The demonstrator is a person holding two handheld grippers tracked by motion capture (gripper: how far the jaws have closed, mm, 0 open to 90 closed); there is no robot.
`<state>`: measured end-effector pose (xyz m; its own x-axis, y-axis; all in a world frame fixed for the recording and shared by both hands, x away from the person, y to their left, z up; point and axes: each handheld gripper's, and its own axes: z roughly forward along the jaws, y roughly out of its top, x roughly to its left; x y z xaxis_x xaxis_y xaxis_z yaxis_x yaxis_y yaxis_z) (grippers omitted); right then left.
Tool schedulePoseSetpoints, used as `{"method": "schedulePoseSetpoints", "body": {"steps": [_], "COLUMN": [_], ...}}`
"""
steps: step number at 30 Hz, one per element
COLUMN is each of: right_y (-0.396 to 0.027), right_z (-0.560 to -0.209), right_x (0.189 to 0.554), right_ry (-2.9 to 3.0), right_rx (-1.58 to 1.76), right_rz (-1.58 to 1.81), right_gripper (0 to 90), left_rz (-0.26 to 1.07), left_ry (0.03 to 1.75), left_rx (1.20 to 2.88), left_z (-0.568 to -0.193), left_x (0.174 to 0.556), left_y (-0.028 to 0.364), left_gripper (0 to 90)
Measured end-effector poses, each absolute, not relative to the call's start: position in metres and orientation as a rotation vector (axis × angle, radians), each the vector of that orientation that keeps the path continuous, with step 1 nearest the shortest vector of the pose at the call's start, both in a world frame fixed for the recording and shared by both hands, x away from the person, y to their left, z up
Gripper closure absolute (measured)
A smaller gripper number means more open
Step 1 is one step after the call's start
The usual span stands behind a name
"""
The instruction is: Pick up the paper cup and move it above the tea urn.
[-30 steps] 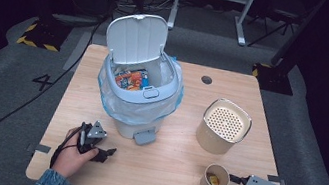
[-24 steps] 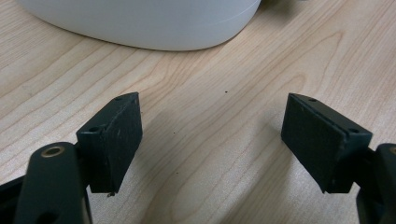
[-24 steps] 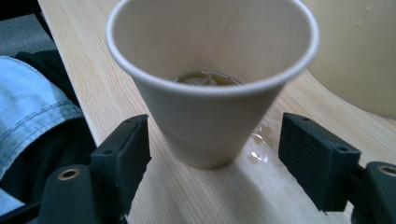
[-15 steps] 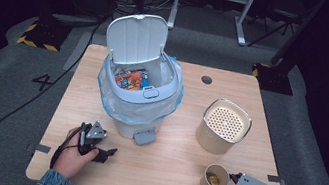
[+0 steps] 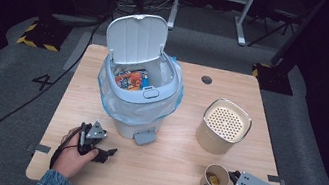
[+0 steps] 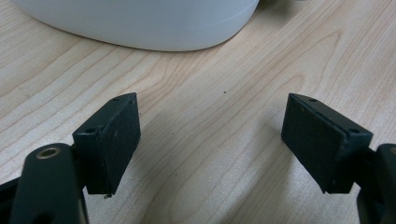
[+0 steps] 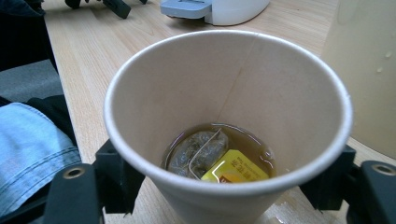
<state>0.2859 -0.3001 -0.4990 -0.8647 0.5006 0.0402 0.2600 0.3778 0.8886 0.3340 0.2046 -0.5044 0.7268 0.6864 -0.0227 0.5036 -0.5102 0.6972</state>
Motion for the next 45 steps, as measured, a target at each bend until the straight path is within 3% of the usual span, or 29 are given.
{"method": "schedulePoseSetpoints", "body": {"steps": [14, 45], "right_y": [-0.314, -0.335], "right_z": [-0.474, -0.363], "right_x": [0.293, 0.349], "right_ry": [2.394, 2.368], "right_rx": [0.625, 0.598], "right_rz": [1.534, 1.533], "right_gripper": [29.9, 31.9], "left_rz": [0.333, 0.335], "left_ry": [0.895, 0.889], "left_rx": [2.223, 2.228], "left_z": [-0.504, -0.504], "left_x": [0.334, 0.338], "left_y": [0.205, 0.203], "left_gripper": [20.0, 18.6]}}
